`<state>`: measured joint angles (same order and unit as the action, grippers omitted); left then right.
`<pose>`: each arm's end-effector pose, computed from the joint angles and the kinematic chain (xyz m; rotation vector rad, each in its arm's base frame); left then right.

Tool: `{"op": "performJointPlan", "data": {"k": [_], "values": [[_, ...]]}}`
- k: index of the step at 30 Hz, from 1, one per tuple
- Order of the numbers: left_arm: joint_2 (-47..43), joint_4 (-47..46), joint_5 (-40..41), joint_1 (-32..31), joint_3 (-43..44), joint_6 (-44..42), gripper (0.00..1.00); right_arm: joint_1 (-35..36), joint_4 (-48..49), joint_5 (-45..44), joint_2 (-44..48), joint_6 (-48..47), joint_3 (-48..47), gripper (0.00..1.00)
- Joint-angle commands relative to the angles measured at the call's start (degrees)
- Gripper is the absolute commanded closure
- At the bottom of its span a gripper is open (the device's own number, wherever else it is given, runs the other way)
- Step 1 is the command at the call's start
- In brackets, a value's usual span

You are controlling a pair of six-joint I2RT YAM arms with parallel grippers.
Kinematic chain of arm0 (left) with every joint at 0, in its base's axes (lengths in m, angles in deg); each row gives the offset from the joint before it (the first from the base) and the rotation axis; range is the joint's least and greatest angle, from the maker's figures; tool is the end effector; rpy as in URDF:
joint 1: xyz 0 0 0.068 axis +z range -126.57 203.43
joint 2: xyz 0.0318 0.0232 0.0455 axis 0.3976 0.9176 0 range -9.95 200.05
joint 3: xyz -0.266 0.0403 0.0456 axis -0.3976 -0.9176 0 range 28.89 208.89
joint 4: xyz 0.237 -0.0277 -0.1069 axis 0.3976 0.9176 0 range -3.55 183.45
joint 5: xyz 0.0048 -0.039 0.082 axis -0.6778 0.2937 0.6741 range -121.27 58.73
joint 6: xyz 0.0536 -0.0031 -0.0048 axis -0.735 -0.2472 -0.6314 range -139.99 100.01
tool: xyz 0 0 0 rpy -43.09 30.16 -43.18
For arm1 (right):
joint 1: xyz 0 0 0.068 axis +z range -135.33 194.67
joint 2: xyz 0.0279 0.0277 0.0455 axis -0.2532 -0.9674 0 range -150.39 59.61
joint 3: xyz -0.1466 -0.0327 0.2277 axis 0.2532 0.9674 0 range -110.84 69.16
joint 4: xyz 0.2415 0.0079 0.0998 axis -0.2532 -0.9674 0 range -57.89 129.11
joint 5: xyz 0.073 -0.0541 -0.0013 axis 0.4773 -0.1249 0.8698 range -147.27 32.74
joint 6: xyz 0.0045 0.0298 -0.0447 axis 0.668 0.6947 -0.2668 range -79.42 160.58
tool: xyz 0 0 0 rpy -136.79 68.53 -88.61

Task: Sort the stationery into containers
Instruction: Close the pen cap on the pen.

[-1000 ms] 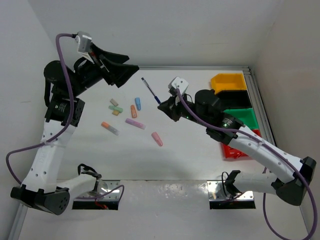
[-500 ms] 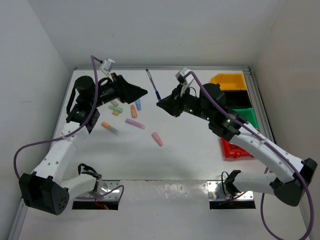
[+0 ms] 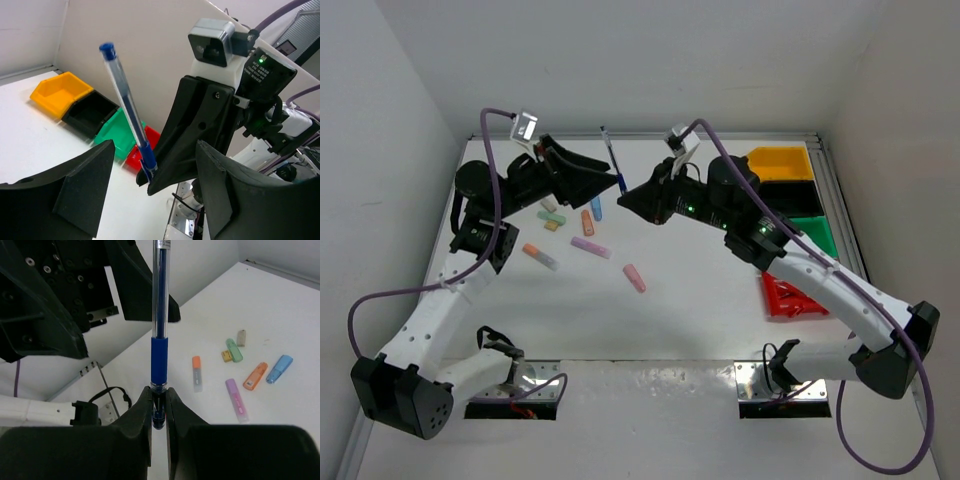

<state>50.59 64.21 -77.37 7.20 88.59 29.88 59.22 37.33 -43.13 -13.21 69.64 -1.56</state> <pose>0.2115 -0.0882 0.4359 0.3833 1.4162 -1.4393 0.2057 0.2148 0.4093 -0.4398 1.7187 1.1615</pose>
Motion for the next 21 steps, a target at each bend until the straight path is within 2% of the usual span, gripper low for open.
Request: {"op": "performJointPlan", "data": {"k": [1,4,8,16,17,18,19,20,21], "values": [[-0.6,-2.2,0.7,-1.5,-0.3,-0.6,0.29,0.7,4.4,1.3,-0.3,2.1,-3.5,1.00],[0.2,1.6,2.3,-2.2,0.4,-2.7,0.34,1.0,5.1,2.0,-0.6,2.7,-3.9,1.00],[1.1,0.1,2.8,-2.5,1.1,-1.9,0.43,1.6,5.3,3.1,-1.1,2.3,-4.4,1.00],[1.9,-0.1,3.0,-2.3,2.2,-0.3,0.83,1.9,5.3,3.2,-1.3,2.1,-4.2,1.00],[1.8,0.4,3.0,-2.1,2.2,-0.5,0.86,1.9,5.0,3.0,-1.3,1.5,-4.3,0.97],[1.9,2.2,3.0,-1.9,2.6,-0.6,0.95,1.8,4.0,2.8,-1.2,1.2,-4.3,0.91],[2.0,3.5,3.0,-1.6,2.9,-0.6,1.00,1.1,3.3,2.6,-0.8,0.0,-4.3,0.84],[2.6,4.7,1.8,-1.3,3.5,-0.6,1.00,0.5,2.7,2.7,-0.3,-0.7,-4.3,0.75],[2.8,7.0,0.7,-0.2,4.3,-0.6,1.00,0.0,0.5,2.6,0.0,-1.5,-4.1,0.60]]}}
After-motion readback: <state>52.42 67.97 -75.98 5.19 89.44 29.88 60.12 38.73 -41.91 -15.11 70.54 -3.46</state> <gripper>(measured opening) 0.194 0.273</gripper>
